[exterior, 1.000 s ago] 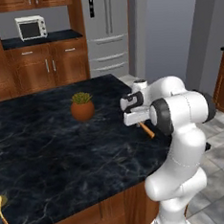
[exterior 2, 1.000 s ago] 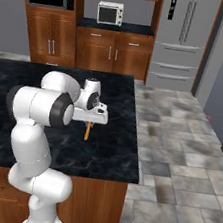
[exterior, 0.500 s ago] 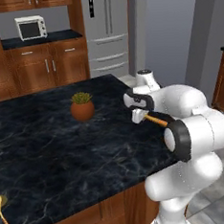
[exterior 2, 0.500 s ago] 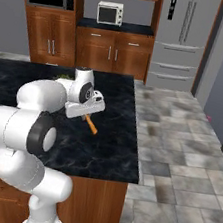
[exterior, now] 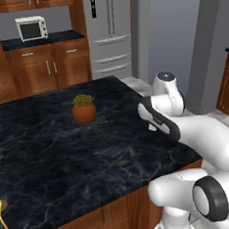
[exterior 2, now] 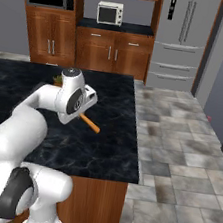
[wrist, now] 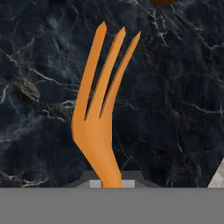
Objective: Organize the utensils by type. Pick up the wooden spoons from the counter and place them in the open cabinet. Then pick up the metallic utensils from the counter and place them in the open drawer.
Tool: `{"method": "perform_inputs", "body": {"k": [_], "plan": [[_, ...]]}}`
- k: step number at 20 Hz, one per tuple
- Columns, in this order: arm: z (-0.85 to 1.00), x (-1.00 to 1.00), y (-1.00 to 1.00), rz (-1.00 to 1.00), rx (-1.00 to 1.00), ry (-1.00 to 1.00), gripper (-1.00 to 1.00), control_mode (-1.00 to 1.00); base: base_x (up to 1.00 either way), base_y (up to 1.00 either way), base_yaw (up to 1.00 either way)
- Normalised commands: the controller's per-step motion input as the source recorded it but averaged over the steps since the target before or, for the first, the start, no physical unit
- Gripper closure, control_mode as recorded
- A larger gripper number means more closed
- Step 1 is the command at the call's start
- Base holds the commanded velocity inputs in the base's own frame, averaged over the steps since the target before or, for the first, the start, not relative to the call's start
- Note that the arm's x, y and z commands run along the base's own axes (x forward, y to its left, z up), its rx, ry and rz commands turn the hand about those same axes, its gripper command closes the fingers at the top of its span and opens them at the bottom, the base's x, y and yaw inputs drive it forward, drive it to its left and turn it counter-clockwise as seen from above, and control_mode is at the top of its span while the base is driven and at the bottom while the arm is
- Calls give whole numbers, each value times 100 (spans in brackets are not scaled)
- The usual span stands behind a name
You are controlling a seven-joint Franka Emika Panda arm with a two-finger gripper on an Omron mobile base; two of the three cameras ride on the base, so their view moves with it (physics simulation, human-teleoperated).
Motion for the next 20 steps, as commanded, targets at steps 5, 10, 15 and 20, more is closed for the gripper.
{"method": "perform_inputs", "body": {"k": [5, 10, 15, 20], "plan": [[55, -45, 0, 14, 0, -2, 100, -100, 0, 0, 0], [13, -15, 1, 6, -5, 2, 100, -100, 0, 0, 0], [0, 0, 0, 0, 0, 0, 100, -100, 0, 0, 0], [0, -8, 0, 0, 0, 0, 100, 100, -56, 0, 0]]}}
